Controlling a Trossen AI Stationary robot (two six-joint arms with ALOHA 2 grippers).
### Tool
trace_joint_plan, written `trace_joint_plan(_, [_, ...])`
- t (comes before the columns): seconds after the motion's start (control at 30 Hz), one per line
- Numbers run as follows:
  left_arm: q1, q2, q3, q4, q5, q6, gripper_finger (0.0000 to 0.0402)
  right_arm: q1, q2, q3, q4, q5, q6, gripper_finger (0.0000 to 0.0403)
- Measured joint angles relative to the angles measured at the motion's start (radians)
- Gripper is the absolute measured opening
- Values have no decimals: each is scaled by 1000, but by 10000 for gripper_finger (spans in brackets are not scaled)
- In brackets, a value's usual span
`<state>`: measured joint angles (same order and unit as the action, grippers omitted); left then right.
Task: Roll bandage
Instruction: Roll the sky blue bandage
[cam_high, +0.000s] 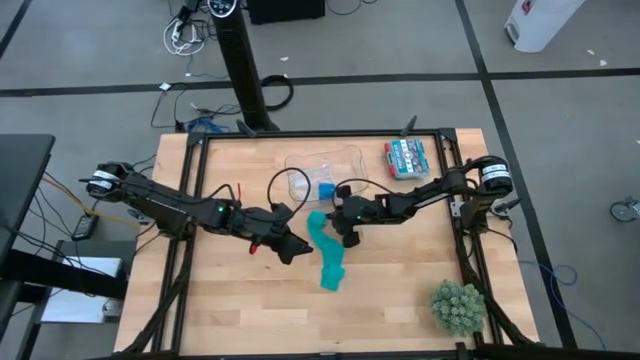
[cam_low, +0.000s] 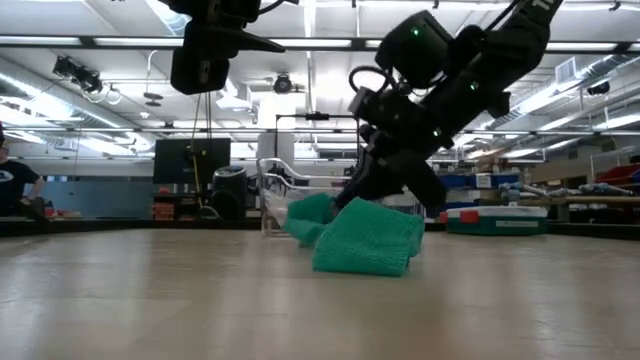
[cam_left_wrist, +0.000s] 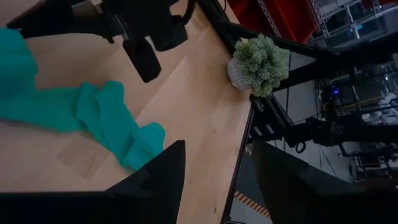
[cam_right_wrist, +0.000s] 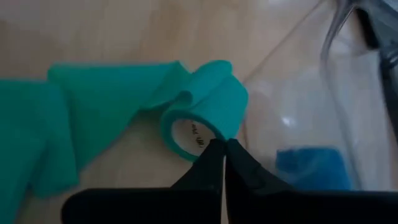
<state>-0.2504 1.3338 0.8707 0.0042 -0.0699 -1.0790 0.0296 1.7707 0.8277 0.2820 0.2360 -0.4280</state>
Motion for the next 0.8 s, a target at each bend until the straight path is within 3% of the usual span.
trace_joint_plan(0.27, [4, 0, 0, 5, 1, 0, 192, 56, -131, 6, -71, 22, 14, 0])
trace_joint_plan(0.57, [87, -89, 3, 3, -20, 88, 192, 80, -435, 6, -332, -26, 168, 0])
trace_joint_plan(0.8, [139, -89, 3, 7, -23, 115, 192, 38, -415, 4, -521, -168, 375, 6])
